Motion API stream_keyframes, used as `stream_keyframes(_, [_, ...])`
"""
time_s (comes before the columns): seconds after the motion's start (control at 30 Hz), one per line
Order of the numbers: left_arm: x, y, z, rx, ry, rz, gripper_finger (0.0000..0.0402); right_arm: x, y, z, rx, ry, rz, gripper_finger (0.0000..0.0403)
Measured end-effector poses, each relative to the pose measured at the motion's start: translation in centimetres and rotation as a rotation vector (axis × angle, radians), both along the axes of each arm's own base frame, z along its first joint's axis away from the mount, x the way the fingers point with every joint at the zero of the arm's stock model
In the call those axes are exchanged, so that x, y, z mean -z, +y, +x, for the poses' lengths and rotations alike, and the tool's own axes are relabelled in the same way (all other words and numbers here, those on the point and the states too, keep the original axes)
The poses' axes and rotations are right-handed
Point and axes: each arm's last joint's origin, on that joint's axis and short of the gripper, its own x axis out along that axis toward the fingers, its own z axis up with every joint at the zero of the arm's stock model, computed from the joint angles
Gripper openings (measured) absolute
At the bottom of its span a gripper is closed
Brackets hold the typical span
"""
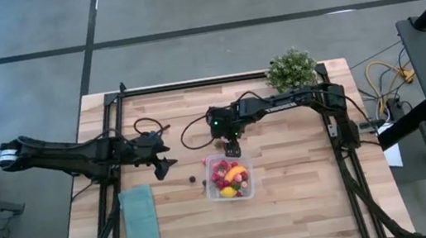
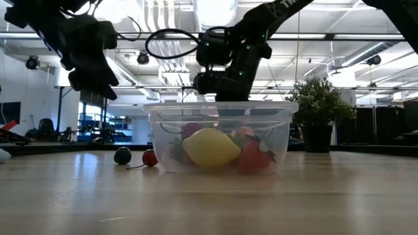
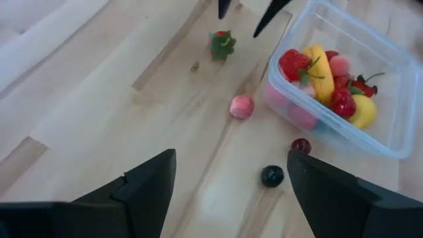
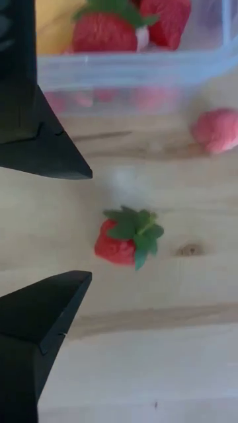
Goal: Pick and placing Produce into tupperware
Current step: Put the red strawberry into the transparent container
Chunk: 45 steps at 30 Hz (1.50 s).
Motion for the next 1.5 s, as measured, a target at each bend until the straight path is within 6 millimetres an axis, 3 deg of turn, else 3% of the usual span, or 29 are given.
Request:
stream_keyframes(0.43, [0.3,0.9,0.3,0.002,0.038,0.065,0.0274,0.3,-0.2,0.6,-0.07,-0.063,-0.078,0.023])
stream_keyframes(0.73, [0.4,1.5,0.3,-0.014,0.051,0.079,0.0274,2.4,-0.4,1.3,-0.008,-0.045,-0.05,0.0229])
stream_keyframes(1.5, [0.4,1.5,0.3,-0.011,0.052,0.078,0.0274,2.5,-0.4,1.1,0.066,-0.038,-0.029,0.0218])
